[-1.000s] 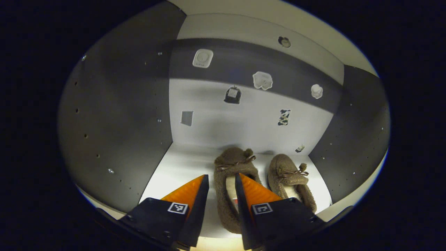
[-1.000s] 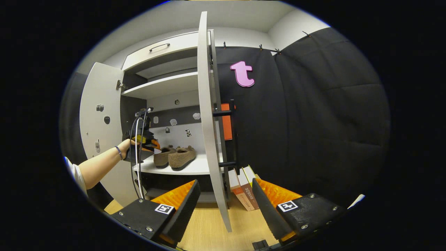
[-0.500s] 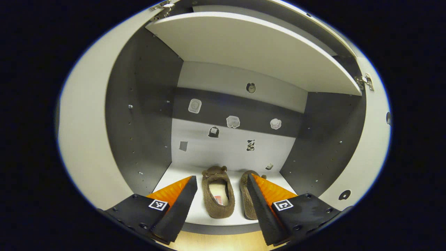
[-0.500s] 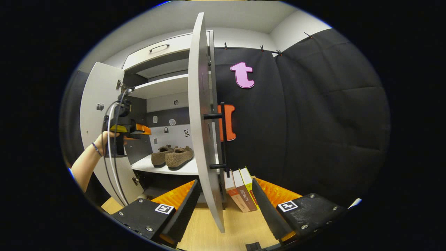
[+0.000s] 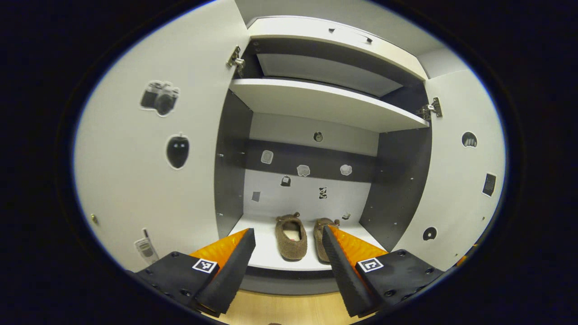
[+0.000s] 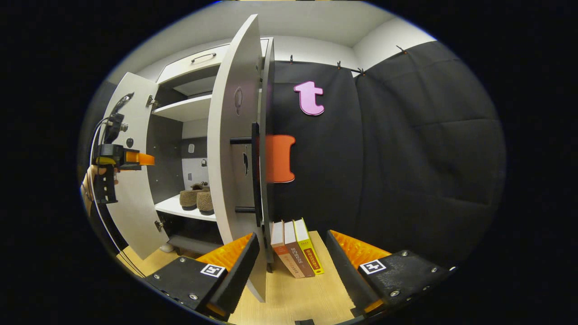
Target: Grab one shoe with the right hand and put it into the shoe cabinet, grab the other shoe with the left hand and put it into the shoe cabinet; then close the right door with the right hand and the left door with the left hand.
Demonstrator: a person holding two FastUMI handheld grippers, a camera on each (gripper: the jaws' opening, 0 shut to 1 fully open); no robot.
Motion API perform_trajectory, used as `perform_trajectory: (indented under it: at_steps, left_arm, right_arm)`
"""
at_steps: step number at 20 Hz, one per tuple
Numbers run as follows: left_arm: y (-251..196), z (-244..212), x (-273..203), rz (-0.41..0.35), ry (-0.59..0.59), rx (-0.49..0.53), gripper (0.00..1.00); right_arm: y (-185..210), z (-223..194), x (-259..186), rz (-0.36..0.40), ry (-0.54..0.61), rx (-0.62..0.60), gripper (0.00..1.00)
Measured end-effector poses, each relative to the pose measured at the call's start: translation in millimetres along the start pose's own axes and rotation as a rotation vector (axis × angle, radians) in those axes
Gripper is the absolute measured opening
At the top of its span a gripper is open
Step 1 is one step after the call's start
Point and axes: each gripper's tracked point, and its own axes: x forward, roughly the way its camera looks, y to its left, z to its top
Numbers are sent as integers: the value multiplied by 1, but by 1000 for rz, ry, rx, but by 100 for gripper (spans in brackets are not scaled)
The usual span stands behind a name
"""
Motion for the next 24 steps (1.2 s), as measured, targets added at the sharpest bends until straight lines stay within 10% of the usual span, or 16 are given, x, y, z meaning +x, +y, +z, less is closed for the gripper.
perform_trajectory:
  at_steps: [13,24]
  left_arm:
    - [109,-31,-173,154,-69,23,97]
    - [218,-59,-188,228,-86,53,94]
  right_arm:
    - [23,-17,21,6,16,-72,92]
    - [86,-21,21,-12,4,-15,89]
